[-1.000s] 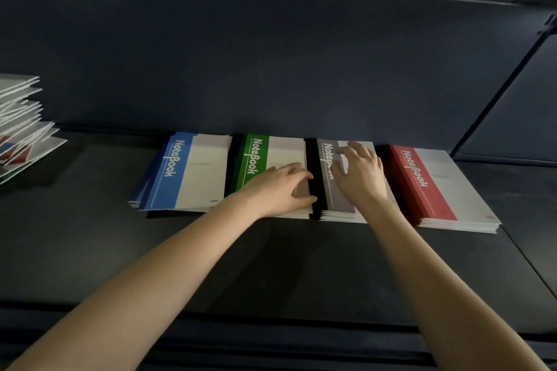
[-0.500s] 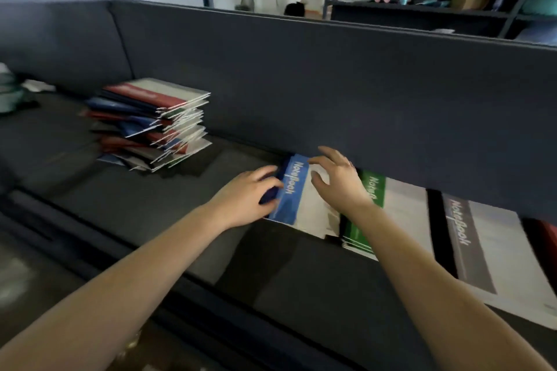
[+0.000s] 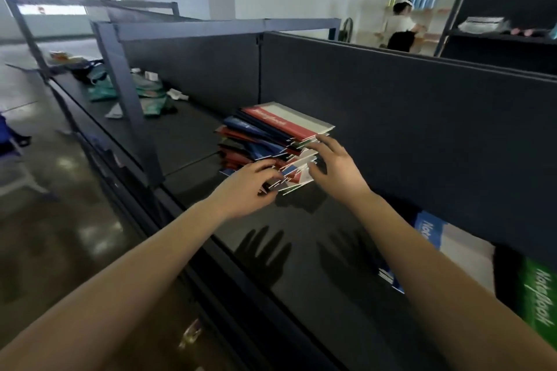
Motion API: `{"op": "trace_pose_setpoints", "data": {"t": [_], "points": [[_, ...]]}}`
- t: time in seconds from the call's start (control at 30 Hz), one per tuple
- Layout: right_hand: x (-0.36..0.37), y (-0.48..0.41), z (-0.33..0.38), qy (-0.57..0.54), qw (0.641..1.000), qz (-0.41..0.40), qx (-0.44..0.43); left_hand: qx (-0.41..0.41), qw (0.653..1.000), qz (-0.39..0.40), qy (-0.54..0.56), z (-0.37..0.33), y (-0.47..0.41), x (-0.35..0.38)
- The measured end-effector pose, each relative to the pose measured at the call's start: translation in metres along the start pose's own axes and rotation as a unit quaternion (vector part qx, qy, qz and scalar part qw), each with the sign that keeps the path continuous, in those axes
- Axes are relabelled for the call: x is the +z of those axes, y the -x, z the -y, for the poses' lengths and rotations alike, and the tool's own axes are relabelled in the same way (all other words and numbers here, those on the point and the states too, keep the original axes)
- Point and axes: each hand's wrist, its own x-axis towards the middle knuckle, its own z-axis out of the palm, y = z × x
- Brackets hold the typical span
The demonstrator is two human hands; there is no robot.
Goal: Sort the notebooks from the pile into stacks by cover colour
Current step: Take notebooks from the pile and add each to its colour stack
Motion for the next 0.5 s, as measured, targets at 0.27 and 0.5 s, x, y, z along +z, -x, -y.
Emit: {"op": "trace_pose_setpoints", "data": {"t": [0.27,0.5], "points": [[0.031,-0.064,0.018,0.025,0.999,-0.018,0.042,0.0,1.0,0.008,-0.009,0.055,0.006,-0.014],[0.053,-0.088,0.008,0.06,0.993,0.002,0.102,-0.011,1.0,0.024,0.001,0.089,0.008,-0.021]]}}
